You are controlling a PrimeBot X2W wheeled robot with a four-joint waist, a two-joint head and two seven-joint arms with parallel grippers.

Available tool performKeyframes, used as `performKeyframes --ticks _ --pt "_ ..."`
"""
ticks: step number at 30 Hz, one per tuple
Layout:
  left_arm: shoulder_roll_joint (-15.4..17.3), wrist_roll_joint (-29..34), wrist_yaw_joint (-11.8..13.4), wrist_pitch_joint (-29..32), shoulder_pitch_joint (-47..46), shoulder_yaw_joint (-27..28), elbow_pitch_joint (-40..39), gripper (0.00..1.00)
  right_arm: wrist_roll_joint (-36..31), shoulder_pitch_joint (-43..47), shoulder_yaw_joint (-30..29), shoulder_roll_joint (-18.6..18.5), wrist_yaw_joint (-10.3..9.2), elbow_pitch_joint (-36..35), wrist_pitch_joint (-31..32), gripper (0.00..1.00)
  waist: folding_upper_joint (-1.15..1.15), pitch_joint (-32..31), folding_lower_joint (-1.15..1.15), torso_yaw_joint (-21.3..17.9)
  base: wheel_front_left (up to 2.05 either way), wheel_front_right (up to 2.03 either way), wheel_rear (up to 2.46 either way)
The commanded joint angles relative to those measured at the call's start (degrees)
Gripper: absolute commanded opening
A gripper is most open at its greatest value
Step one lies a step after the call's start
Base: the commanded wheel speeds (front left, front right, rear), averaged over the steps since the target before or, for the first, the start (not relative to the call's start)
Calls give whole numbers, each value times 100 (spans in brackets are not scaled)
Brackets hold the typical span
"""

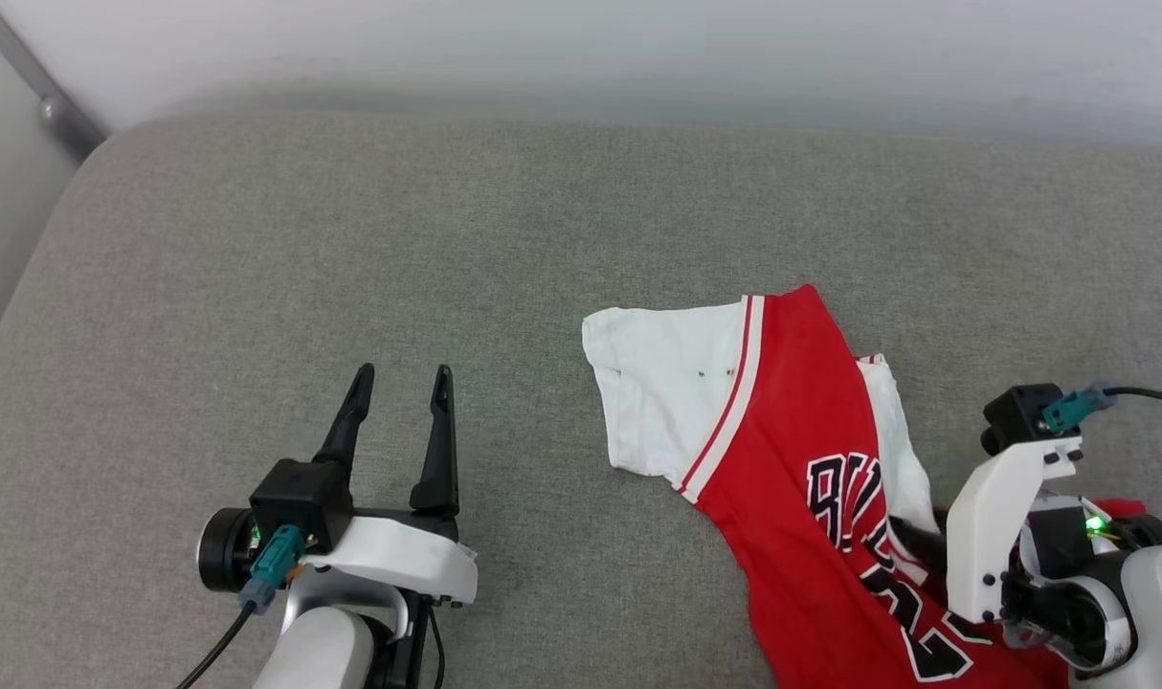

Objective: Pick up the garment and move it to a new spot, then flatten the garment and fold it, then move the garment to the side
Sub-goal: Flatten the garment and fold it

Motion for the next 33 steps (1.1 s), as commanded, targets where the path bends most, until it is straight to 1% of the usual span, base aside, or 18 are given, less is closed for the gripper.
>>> performKeyframes --ticks 1,6,8,10,13,15,18,21,24,25,26,27,28,29,33 --pt "4 7 4 -44 -50 17 27 100 38 -116 22 -49 -2 10 -54 0 0 18 0 6 0 0 0" --pt "37 4 29 -61 28 109 70 100 -5 -311 76 -221 -2 -248 -420 0 0 -49 0 -97 0 0 0" --pt "49 19 31 -69 46 119 70 100 -85 -369 -7 -307 -2 -401 -582 0 0 -84 0 -150 0 0 0" --pt "60 32 23 -74 50 122 54 100 -221 -440 -169 -338 -2 -582 -730 0 0 -107 0 -213 0 0 0" --pt "64 49 5 -76 34 115 27 100 -499 -553 -569 -408 -2 -784 -1032 0 0 -97 0 -302 0 0 0" --pt "65 60 -2 -77 14 96 19 100 -647 -536 -900 -427 -2 -760 -1216 0 0 -74 0 -345 0 0 0" --pt "53 54 -12 -80 -22 77 17 100 -875 -390 -1554 -368 -2 -539 -1548 0 0 -21 0 -382 0 0 0" --pt "51 47 -11 -82 -33 66 26 100 -1002 -141 -2274 -177 -2 -6 -1862 0 0 43 0 -400 0 0 0" --pt "70 32 -11 -83 -34 75 43 100 -1052 2 -2749 -32 -2 666 -2234 0 0 96 0 -424 0 0 0" --pt "77 28 -2 -84 -31 79 47 100 -1120 56 -2829 -35 -2 878 -2403 16 0 109 0 -441 0 0 0" --pt "82 24 9 -84 -27 82 54 100 -1113 79 -2897 13 -2 1088 -2580 81 0 117 0 -456 0 0 0" --pt "90 19 20 -84 -19 86 58 100 -1078 55 -2934 78 -2 1257 -2789 100 0 119 0 -475 0 0 0" --pt "100 17 24 -84 -12 97 58 100 -1042 1 -2937 111 -2 1364 -3004 100 0 116 0 -498 0 0 0" --pt "129 11 41 -83 19 125 66 100 -975 -91 -2914 137 -2 1488 -3491 100 0 86 0 -552 0 0 0" --pt "182 -13 91 -29 115 153 52 100 -987 -133 -2760 105 -2 1401 -4385 100 0 -35 0 -639 0 0 0"
